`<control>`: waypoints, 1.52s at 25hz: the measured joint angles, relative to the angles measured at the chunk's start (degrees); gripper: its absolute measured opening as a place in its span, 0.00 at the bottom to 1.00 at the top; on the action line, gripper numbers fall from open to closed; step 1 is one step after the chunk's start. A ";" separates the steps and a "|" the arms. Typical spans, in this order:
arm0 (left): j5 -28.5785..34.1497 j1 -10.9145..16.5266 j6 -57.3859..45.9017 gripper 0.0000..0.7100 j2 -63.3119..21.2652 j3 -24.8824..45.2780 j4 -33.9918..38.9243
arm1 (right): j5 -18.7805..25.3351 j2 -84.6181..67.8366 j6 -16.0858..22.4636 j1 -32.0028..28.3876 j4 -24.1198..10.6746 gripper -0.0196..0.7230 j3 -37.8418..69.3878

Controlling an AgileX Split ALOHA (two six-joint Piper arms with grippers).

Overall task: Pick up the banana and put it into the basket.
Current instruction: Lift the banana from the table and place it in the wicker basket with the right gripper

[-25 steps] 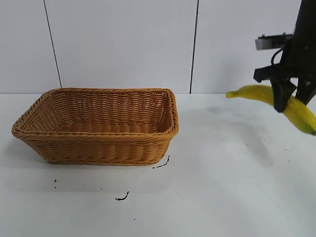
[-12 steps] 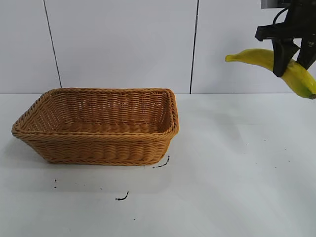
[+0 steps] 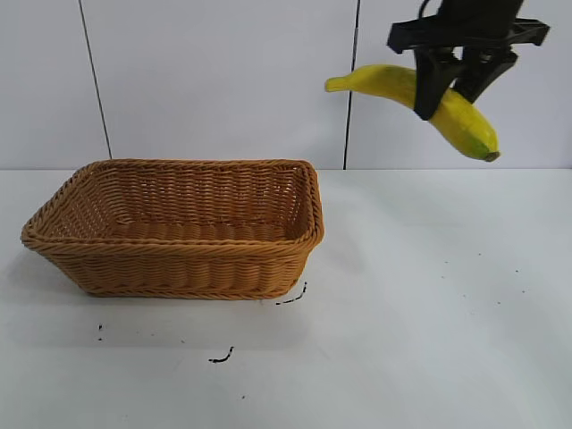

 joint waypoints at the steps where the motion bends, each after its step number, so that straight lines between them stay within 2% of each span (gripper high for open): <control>1: 0.00 0.00 0.00 0.98 0.00 0.00 0.00 | -0.99 0.13 -1.00 1.28 0.00 0.42 -0.08; 6: 0.05 0.00 0.00 0.98 0.00 0.00 0.00 | -6.57 2.73 -7.59 7.79 -0.19 0.42 -2.37; 8: 0.05 0.00 0.00 0.98 0.00 0.00 0.00 | -11.62 4.32 -9.33 10.02 -0.42 0.42 -3.00; 15: 0.05 0.00 0.00 0.98 0.00 0.00 0.00 | -27.16 9.99 -10.77 12.22 -1.84 0.42 -3.18; 17: 0.05 0.00 0.00 0.98 0.00 0.00 0.00 | -29.19 11.73 -10.77 12.22 -2.89 0.42 -3.18; 22: 0.05 0.00 0.00 0.98 0.00 0.00 0.00 | -29.98 16.58 -10.77 12.22 -5.96 0.42 -3.18; 36: 0.05 0.00 0.00 0.98 0.00 0.00 0.00 | -29.97 19.41 -10.77 12.22 -6.03 0.42 -3.18; 38: 0.05 0.00 0.00 0.98 0.00 0.00 0.00 | -30.03 19.35 -10.77 12.22 -6.03 0.49 -3.18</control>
